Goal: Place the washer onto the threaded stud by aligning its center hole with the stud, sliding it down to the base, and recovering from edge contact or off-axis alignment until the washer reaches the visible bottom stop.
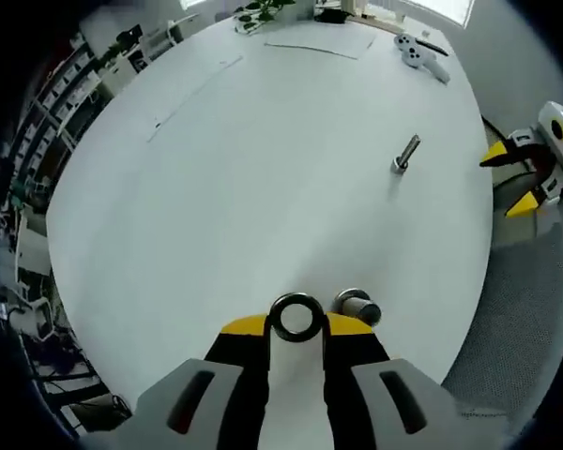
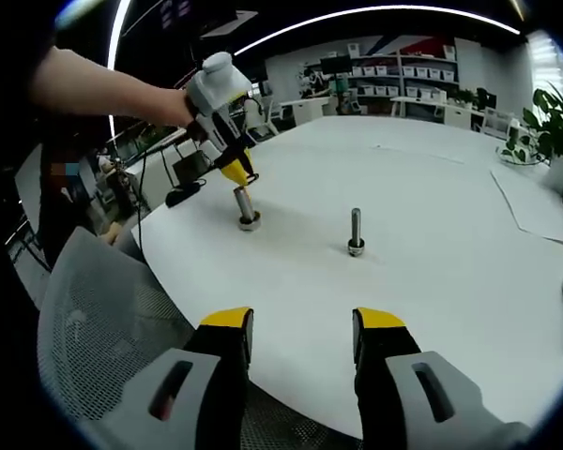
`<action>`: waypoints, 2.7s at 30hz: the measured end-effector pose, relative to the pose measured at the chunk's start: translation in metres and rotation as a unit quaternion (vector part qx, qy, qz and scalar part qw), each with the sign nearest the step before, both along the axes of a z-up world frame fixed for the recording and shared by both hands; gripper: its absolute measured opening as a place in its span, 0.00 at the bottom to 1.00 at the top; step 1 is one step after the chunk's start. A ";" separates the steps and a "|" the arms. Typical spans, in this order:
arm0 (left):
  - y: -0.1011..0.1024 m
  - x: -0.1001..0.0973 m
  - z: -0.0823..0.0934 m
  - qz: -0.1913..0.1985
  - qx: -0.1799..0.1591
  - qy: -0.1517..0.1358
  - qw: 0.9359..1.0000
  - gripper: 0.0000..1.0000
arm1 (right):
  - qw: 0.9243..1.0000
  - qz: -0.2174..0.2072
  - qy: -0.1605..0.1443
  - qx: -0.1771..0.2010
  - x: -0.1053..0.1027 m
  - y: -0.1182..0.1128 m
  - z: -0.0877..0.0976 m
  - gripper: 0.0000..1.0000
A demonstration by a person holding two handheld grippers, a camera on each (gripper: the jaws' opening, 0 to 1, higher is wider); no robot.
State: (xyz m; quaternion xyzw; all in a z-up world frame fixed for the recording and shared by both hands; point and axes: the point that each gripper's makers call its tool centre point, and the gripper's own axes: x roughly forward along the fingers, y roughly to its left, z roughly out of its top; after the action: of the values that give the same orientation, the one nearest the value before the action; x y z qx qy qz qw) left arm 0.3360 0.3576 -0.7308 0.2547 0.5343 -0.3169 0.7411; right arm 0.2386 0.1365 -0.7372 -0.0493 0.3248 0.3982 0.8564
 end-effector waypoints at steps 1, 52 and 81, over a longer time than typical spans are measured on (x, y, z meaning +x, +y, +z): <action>-0.003 -0.003 0.001 -0.004 -0.001 0.003 1.000 0.18 | 1.000 0.001 0.000 0.000 0.000 0.000 -0.001 0.45; -0.032 -0.029 -0.050 -0.076 0.058 0.053 0.994 0.19 | 1.000 0.002 0.001 0.000 0.000 0.000 0.000 0.44; -0.019 -0.038 -0.012 0.051 -0.062 -0.089 0.993 0.38 | 1.000 0.022 0.010 -0.015 -0.006 0.003 -0.006 0.44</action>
State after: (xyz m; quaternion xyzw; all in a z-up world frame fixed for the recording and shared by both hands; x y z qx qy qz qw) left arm 0.2977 0.3384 -0.7431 0.2081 0.4578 -0.2875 0.8151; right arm 0.2323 0.1399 -0.7435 -0.0652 0.3386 0.4124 0.8433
